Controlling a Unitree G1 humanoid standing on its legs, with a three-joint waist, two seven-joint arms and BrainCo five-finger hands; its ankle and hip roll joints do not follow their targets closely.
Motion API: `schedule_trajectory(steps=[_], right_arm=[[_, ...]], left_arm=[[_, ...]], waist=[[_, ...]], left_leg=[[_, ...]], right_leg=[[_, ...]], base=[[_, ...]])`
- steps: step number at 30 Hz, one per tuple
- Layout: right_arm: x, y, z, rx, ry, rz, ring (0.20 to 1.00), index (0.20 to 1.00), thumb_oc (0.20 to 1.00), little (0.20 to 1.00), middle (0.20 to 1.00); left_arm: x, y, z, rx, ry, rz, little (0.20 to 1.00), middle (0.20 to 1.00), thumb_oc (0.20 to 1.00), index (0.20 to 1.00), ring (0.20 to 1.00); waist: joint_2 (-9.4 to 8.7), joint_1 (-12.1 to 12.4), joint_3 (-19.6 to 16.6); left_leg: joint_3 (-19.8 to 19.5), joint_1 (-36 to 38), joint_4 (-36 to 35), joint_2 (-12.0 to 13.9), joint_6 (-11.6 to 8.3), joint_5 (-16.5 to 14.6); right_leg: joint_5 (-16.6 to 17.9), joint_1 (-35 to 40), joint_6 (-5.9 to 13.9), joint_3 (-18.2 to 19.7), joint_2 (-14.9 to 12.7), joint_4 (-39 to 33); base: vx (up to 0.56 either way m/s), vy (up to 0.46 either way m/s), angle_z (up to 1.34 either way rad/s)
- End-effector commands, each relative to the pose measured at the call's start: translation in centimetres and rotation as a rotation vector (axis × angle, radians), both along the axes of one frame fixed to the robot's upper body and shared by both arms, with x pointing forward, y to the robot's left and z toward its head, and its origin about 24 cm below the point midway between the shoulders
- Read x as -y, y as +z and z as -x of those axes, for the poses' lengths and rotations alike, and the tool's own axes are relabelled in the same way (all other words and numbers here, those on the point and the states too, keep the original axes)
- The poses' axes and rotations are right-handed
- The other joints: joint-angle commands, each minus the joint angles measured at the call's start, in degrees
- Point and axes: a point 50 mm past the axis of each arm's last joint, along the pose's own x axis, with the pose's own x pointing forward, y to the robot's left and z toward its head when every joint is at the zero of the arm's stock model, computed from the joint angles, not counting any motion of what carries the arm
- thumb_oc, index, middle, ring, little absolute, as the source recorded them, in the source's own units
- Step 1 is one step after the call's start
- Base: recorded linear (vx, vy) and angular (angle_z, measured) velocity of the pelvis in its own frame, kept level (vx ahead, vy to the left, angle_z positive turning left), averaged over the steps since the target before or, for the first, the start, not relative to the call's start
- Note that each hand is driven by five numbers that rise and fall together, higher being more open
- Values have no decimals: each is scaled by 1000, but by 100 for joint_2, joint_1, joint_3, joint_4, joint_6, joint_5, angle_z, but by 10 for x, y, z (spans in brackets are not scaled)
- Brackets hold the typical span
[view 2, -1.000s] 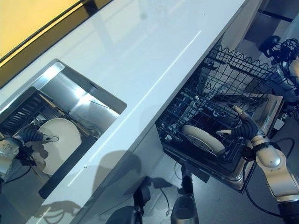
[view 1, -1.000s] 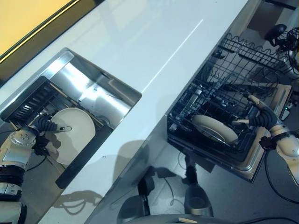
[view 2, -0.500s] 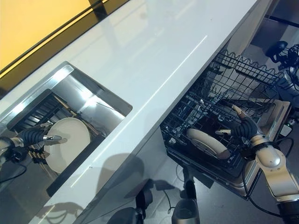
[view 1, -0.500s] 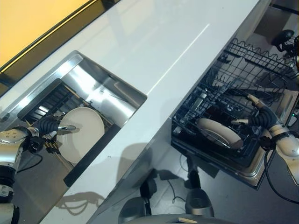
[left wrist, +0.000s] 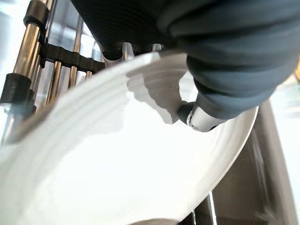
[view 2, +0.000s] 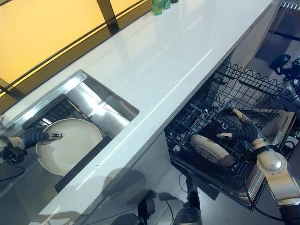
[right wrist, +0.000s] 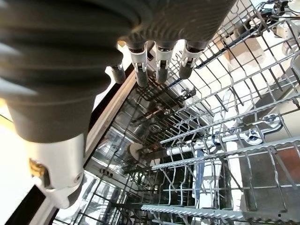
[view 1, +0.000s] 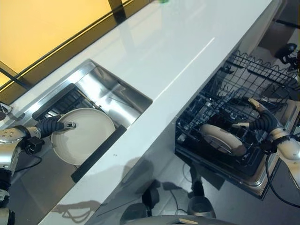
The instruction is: Pick up plates and place into dishwasher.
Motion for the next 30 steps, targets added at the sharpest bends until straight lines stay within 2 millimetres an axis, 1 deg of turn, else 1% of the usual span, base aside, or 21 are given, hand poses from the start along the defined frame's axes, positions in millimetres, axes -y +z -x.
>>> schedule_trajectory(steps=[1,7,10,13,17,20,21,22,25,28,30], right_arm=[[-7,12,-1,57,45,2,1000,1000,1000,1000,1000],[-6,9,2,52,39,-10,1000,1000,1000,1000,1000],[-6,8,2,59,33,-15,1000,1000,1000,1000,1000],[-4,9,4,83,7,-29,1000,1000,1000,1000,1000],[2,12,8,154,-56,-44,1000,1000,1000,1000,1000],[3,14,9,224,-99,-57,1000,1000,1000,1000,1000],[3,15,9,244,-109,-60,1000,1000,1000,1000,1000],[3,16,10,267,-118,-66,1000,1000,1000,1000,1000],[3,19,11,327,-145,-82,1000,1000,1000,1000,1000],[2,19,11,349,-148,-87,1000,1000,1000,1000,1000],[0,18,10,361,-150,-94,1000,1000,1000,1000,1000]], left_arm=[[14,-6,7,-46,-143,67,200,200,200,200,200],[14,-1,8,-19,-146,56,200,200,200,200,200],[9,3,6,43,-68,-1,200,200,200,200,200],[-4,13,6,134,30,-83,200,200,200,200,200],[-20,29,10,298,176,-151,200,200,200,200,200],[-26,38,13,430,278,-206,200,200,200,200,200],[-27,40,14,467,306,-220,200,200,200,200,200],[-28,43,15,517,342,-236,200,200,200,200,200],[-30,54,19,673,435,-303,200,200,200,200,200],[-28,60,21,777,497,-335,200,200,200,200,200],[-28,67,24,877,564,-348,200,200,200,200,200]], waist=[[-184,39,-455],[-201,52,-520],[-210,75,-540],[-237,108,-570],[-283,176,-622],[-315,232,-660],[-326,247,-673],[-335,267,-685],[-397,332,-771],[-439,372,-831],[-480,415,-889]], left_leg=[[60,-436,498,5,138,-270],[66,-381,466,20,144,-286],[54,-368,454,19,146,-286],[32,-351,427,16,152,-285],[-1,-353,390,30,150,-278],[-38,-356,377,43,147,-284],[-53,-359,370,44,147,-283],[-60,-406,376,55,149,-222],[-103,-408,355,72,138,-223],[-129,-400,345,90,122,-225],[-154,-387,331,106,110,-227]], right_leg=[[-757,-427,214,47,-331,1255],[-780,-389,216,21,-296,1250],[-787,-369,211,13,-280,1241],[-791,-334,209,-13,-261,1205],[-814,-302,195,-72,-218,1170],[-841,-278,173,-104,-194,1154],[-848,-275,168,-109,-183,1149],[-783,-310,150,-115,-159,1134],[-811,-279,118,-149,-107,1105],[-833,-250,100,-177,-83,1093],[-853,-223,75,-201,-56,1084]], base=[[11,-43,1],[8,-33,1],[0,-11,0],[-4,-46,0],[-20,-48,3],[-15,-24,2],[-68,-31,1],[-70,-33,0],[-32,-47,-1],[-7,-36,6],[2,-41,6]])
